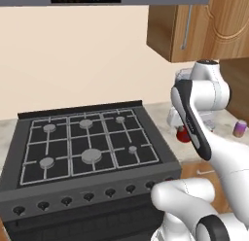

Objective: Four empty soda cans are scattered around the kitchen. Gather all the cans and cluster them next to the stove for recycling.

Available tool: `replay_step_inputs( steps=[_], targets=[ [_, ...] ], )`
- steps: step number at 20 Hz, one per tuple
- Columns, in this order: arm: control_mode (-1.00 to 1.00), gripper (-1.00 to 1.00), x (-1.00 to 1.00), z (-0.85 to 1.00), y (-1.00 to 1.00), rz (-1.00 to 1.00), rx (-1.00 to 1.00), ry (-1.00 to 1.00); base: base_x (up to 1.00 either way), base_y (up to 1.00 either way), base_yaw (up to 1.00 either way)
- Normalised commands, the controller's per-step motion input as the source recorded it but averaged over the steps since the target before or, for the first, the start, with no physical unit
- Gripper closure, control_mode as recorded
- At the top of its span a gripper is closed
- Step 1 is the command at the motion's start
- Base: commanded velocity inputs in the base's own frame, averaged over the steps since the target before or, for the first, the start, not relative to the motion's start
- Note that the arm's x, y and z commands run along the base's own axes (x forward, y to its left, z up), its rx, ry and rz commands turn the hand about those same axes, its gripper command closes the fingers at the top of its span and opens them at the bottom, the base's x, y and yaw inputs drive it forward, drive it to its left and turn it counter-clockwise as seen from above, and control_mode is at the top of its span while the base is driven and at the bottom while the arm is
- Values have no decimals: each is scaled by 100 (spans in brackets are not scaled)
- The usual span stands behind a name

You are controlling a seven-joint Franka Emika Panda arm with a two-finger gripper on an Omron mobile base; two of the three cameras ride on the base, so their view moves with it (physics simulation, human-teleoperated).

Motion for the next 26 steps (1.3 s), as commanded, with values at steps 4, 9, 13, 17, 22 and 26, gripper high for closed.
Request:
replay_step_inputs(
  steps=[4, 9, 13, 17, 22, 26],
  targets=[
    [100, 100, 0, 0, 0, 0, 0, 0, 41, -35, 0],
    [100, 100, 0, 0, 0, 0, 0, 0, 32, -37, 0],
    [-100, 100, 15, -13, -7, 0, 0, 0, 10, -12, 0],
    [-100, 100, 52, -35, -7, -2, 0, 0, 0, 0, 0],
    [-100, 100, 62, -39, -5, 0, 0, 0, 0, 0, 0],
    [-100, 100, 53, -42, -12, 0, 0, 0, 0, 0, 0]
  ],
)
